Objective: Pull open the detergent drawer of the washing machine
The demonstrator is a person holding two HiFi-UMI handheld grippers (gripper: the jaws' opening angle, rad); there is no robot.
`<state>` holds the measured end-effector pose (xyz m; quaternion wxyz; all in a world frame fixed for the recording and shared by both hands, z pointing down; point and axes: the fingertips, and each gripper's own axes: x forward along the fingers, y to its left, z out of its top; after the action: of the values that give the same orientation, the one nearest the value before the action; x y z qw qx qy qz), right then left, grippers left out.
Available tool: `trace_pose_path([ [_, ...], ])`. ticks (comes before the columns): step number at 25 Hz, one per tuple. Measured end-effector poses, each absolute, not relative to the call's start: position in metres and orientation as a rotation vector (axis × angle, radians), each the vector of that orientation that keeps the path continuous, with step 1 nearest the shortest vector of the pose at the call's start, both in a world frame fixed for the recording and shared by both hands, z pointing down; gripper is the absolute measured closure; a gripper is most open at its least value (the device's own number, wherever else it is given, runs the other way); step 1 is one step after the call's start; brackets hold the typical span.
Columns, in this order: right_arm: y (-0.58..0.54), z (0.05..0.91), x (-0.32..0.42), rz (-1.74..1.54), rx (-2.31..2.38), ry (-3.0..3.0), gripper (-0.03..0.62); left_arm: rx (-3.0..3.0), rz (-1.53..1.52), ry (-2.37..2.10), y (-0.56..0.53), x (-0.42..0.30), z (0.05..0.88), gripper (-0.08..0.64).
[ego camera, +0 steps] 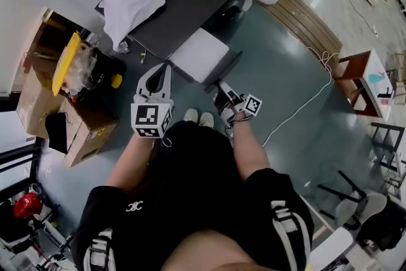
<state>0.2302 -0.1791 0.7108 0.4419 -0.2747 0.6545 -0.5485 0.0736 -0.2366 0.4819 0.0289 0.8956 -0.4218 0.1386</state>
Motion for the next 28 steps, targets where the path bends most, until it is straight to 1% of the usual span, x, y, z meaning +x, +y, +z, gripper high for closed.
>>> trace_pose_path([
  [7, -0.176, 0.716, 0.231, -1.368, -0.684, 1.600, 0.420, 2.766, 0.449, -1.276, -0.242, 0.075, 0.488, 0.558],
  [12, -0.175, 0.721, 0.233, -1.363, -0.696, 1.608, 0.443, 2.769, 0.464, -1.260, -0.246, 0.077, 0.492, 0.558],
  [22, -0.170, 0.719, 0.236, -1.346, -0.674, 1.591, 0.445, 2.774, 0.470, -1.250, -0.245, 0.077, 0.493, 0.558],
  [28, -0.169, 0.725, 0.239, -1.326, -0.692, 1.555, 0.467, 2.771, 0.485, -1.252, -0.247, 0.069, 0.496, 0.558],
])
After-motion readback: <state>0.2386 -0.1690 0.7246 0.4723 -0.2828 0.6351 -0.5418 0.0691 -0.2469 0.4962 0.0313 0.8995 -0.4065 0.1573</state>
